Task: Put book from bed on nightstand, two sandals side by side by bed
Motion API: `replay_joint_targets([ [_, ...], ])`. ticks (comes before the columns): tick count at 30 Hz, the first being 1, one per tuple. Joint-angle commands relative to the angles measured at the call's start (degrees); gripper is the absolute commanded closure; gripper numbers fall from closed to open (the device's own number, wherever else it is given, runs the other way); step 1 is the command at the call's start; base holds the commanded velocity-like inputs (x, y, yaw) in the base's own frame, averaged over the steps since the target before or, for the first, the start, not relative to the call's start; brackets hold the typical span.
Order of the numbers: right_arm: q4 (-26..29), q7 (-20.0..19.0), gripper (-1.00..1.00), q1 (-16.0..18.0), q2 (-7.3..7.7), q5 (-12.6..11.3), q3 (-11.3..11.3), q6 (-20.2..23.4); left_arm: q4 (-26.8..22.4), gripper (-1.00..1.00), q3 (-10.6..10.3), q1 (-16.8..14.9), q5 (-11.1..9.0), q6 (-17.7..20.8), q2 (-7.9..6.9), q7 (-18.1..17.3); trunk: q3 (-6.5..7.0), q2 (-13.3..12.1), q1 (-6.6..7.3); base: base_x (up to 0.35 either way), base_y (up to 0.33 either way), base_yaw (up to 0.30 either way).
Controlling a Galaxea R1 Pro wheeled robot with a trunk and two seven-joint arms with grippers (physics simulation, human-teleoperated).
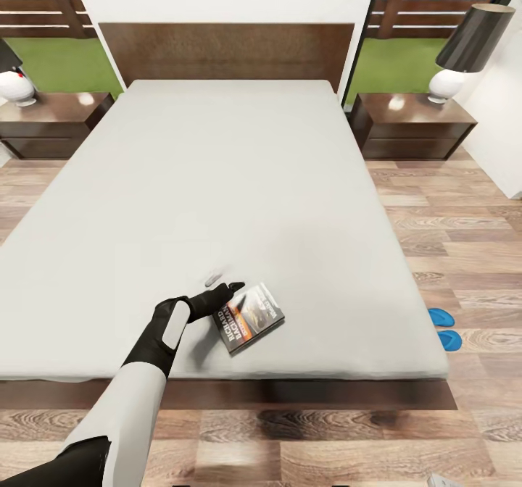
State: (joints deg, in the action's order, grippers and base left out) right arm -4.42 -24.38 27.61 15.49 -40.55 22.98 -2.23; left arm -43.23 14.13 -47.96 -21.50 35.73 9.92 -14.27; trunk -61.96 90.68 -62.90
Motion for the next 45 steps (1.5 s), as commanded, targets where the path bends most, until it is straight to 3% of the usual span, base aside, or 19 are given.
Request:
replay_joint_targets([
  [1,-0.2,-0.4,-1.0,0.1,-0.02,-0.5,0.5,-0.2,0.0,-1.0,0.3,0.0,0.2,0.5,0.08,-0.1,-0.04,0.0,0.0,-0.01,0.0,0.0],
  [23,-0.2,-0.4,-1.0,0.1,-0.02,-0.5,0.5,-0.2,0.0,-1.0,0.3,0.0,0.2,0.6,0.08,-0.1,-0.04,0.0,0.0,-0.034,-0.001,0.0],
  [45,-0.2,-0.4,-1.0,0.1,-0.02,-0.5,0.5,-0.2,0.0,-1.0,0.3,0.0,0.2,0.5,0.08,-0.1,-0.04,0.0,0.0,0.0,-0.109,0.0],
])
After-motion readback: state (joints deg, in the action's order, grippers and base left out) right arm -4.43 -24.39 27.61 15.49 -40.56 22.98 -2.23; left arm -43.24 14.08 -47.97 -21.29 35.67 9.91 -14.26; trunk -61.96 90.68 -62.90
